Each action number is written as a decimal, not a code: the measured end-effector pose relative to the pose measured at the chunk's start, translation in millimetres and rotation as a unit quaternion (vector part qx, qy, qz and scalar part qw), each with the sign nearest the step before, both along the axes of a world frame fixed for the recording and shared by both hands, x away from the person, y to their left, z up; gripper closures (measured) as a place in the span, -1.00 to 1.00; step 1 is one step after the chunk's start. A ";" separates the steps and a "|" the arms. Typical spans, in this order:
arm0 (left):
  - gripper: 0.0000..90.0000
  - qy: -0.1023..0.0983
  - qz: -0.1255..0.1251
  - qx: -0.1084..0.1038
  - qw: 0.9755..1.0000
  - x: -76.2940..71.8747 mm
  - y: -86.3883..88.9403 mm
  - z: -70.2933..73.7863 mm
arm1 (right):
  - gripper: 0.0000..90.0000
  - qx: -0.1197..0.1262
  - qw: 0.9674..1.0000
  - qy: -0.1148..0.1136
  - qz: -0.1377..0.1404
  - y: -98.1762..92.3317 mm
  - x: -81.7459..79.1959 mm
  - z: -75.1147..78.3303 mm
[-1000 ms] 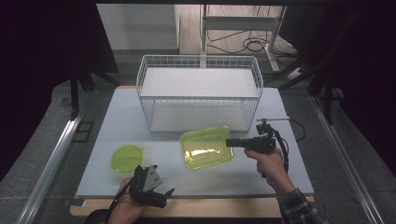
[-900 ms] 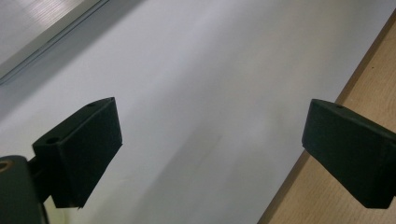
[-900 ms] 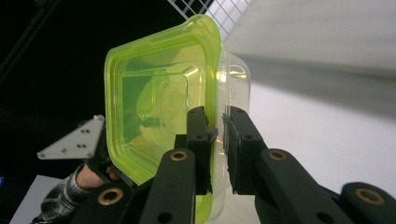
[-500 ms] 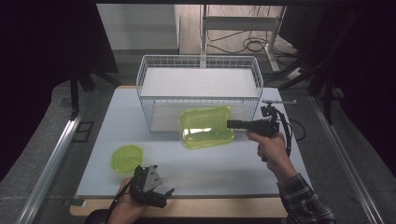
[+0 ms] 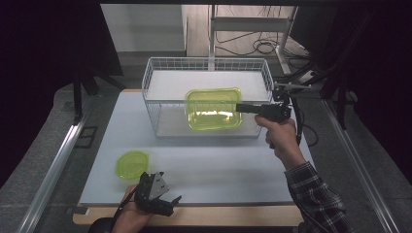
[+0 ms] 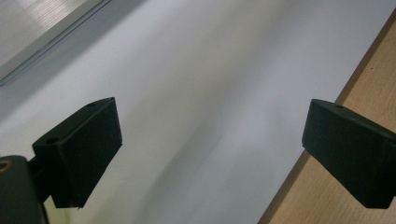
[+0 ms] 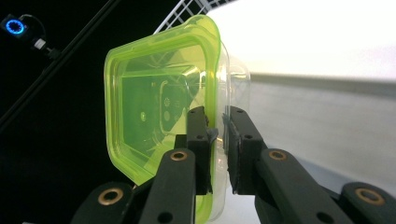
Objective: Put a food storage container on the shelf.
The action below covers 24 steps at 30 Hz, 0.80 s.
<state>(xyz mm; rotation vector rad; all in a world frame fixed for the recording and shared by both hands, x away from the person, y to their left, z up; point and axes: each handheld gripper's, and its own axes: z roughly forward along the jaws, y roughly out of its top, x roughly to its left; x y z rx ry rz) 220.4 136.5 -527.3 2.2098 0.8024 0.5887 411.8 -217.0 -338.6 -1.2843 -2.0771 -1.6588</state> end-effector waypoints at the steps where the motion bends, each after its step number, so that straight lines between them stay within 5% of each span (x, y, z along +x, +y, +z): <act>1: -0.90 0.000 0.000 0.000 1.000 0.0 0.0 0.0 | 0.79 0.000 1.000 -0.001 -0.003 0.9 2.4 2.5; 14: -0.91 -0.002 -0.002 -0.001 1.000 0.1 0.5 0.6 | 0.79 -0.024 0.997 -0.031 -0.061 11.3 30.6 26.8; 24: -0.93 -0.004 0.003 -0.017 1.000 0.4 3.8 2.8 | 0.78 -0.043 0.995 -0.030 -0.088 17.5 47.5 33.4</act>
